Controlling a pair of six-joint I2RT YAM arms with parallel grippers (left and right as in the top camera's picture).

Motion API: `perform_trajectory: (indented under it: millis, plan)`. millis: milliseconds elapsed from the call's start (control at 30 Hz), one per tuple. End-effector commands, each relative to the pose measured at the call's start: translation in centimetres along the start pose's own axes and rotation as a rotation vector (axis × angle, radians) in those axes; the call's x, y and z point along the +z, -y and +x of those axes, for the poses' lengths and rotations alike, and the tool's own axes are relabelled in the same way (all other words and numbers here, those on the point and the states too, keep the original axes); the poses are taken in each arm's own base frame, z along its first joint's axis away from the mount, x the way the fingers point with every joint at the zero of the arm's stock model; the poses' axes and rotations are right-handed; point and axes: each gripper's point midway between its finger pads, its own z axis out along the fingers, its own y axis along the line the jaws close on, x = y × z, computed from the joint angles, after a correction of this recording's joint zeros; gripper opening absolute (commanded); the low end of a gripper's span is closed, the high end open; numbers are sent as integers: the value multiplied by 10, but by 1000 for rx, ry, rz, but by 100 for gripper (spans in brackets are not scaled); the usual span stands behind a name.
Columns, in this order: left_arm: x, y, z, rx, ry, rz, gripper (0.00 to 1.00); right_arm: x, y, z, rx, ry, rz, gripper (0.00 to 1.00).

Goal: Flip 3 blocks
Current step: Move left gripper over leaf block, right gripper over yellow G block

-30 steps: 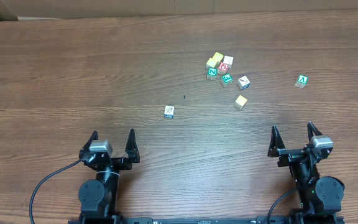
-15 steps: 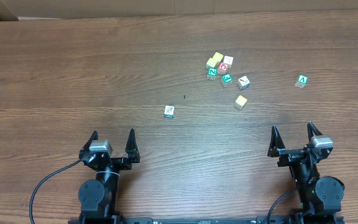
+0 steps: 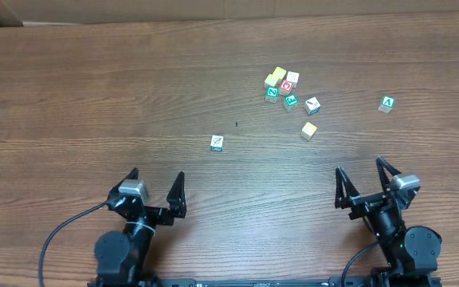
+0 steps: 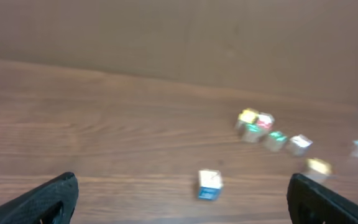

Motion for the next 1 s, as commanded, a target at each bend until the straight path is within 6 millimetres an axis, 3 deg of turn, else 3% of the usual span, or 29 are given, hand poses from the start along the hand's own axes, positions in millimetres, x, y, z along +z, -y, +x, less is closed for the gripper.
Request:
perform_trajectory:
  millis: [0, 267, 467, 600, 700, 833, 967]
  plan:
    - [-25, 28, -53, -20, 86, 90, 100, -7, -19, -22, 17, 19, -71, 100]
    - [-83, 52, -109, -20, 85, 85, 100, -41, -47, -70, 40, -53, -77, 100]
    - [-94, 69, -158, -24, 58, 106, 100, -65, -70, -130, 48, -79, -70, 100]
    - [-79, 83, -170, -36, -119, 149, 100, -61, -77, -161, 80, -173, -44, 100]
    - [-60, 89, -178, -37, -271, 167, 100, -45, -75, -173, 83, -303, -15, 100]
    - [-24, 85, -188, -54, -497, 134, 100, -13, -64, -170, 152, -549, 41, 100]
    - [5, 78, -180, -97, -707, 108, 100, 12, -51, -153, 234, -763, 93, 100]
